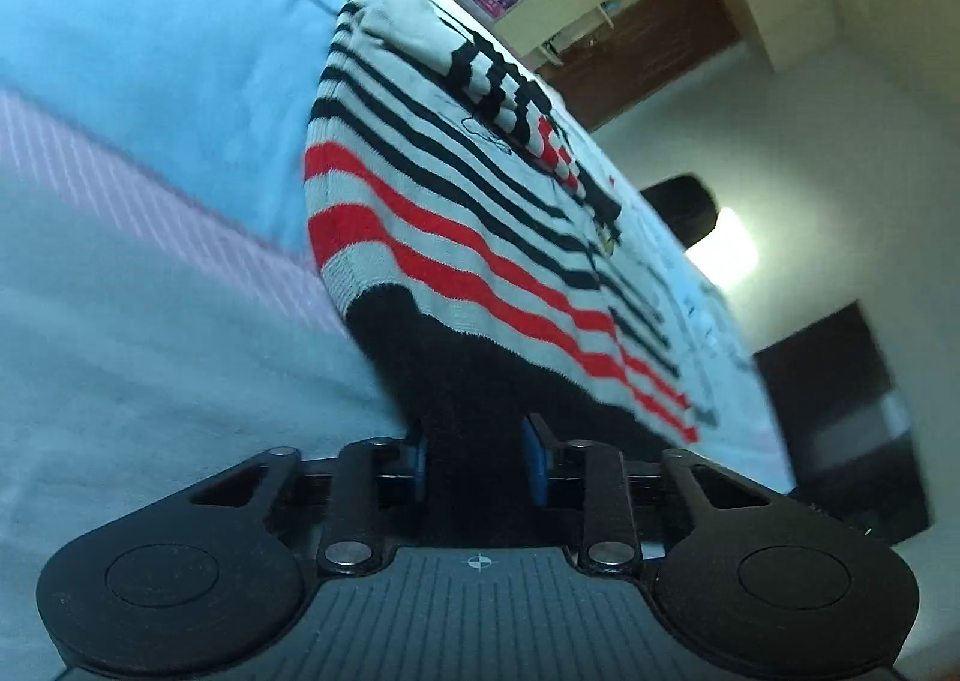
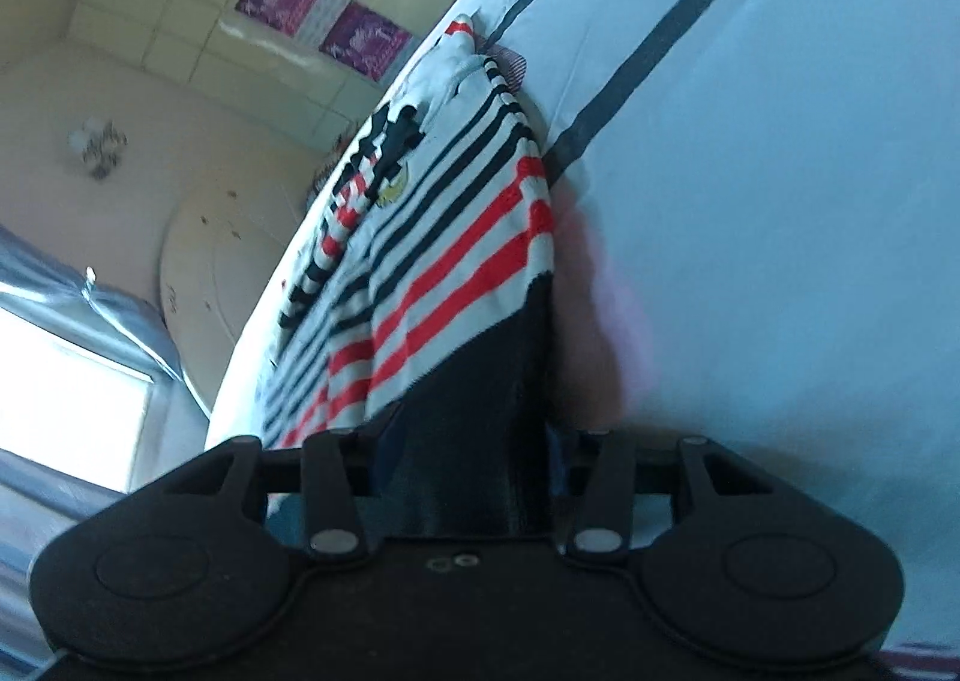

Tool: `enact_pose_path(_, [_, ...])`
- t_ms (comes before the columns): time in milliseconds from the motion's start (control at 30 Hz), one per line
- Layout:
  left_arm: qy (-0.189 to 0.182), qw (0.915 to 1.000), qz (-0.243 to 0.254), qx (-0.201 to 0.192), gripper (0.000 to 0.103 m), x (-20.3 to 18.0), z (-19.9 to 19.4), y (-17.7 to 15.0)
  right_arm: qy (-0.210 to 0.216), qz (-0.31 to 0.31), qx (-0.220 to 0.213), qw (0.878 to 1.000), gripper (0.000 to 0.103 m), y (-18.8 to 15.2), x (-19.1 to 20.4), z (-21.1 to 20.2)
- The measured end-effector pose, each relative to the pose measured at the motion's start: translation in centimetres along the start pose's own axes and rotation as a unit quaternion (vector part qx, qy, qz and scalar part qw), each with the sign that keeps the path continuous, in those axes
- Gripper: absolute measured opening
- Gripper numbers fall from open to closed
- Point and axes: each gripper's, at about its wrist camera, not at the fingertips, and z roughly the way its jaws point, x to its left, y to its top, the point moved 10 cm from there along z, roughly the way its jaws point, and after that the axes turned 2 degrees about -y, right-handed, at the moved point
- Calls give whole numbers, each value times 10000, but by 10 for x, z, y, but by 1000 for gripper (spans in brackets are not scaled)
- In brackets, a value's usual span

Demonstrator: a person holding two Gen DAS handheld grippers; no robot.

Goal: Fold small clothes
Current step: 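Grasp the sweater hem with both grippers and lift it toward the collar, then carry the hem over the body with both grippers and release it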

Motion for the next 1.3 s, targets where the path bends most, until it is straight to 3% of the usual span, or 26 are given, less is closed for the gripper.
enact_pose_path(67, [-135, 9995, -265, -48, 23, 5, 3, -1, 80, 118, -6, 9999, 35, 1, 1, 5])
enact_pose_path(100, [-140, 9994, -324, -42, 17, 6, 6, 0, 50, 142, -12, 9999, 29, 2, 0, 7])
enact_pose_path(200, [-83, 9997, -222, -14, 12, 6, 11, 0, -257, 125, -1, 9996, 10, 2, -5, 14])
enact_pose_path(467, [-224, 9993, -200, -205, 7, -2, 2, 4, -374, -426, 61, 9984, 8, 0, 12, 13])
enact_pose_path(567, [-99, 9994, -290, -171, 7, 3, 9, 3, -394, -335, 92, 9986, 22, 1, 9, 17])
enact_pose_path(633, [-53, 9995, -258, -194, 7, 3, 13, 1, -374, -271, 112, 9989, 18, -1, 6, 20])
enact_pose_path(667, [-40, 9994, -278, -207, 7, 4, 13, 1, -440, -300, 87, 9985, 7, -1, 4, 20])
enact_pose_path(733, [31, 9989, -242, -402, 7, 3, 6, 6, -587, -393, -5, 9975, 7, 2, 3, 18])
enact_pose_path(900, [-116, 9946, 3, -1028, 5, -9, -34, 20, 10, -670, -630, 9958, 6, 18, 29, -21])
enact_pose_path(967, [-18, 9954, -24, -962, 5, -1, -37, 20, 73, -733, -642, 9952, 6, 18, 28, -26])
enact_pose_path(1067, [376, 9975, -73, -591, 5, 24, -20, 7, -512, -565, -236, 9968, 5, 7, -8, -2])
enact_pose_path(1100, [302, 9972, -98, -678, 5, 25, -19, 7, -633, -488, -126, 9967, 6, 1, -16, 6])
enact_pose_path(1300, [454, 9970, 11, -631, 5, 18, -17, 10, -667, -568, -226, 9959, 6, 2, -12, 4])
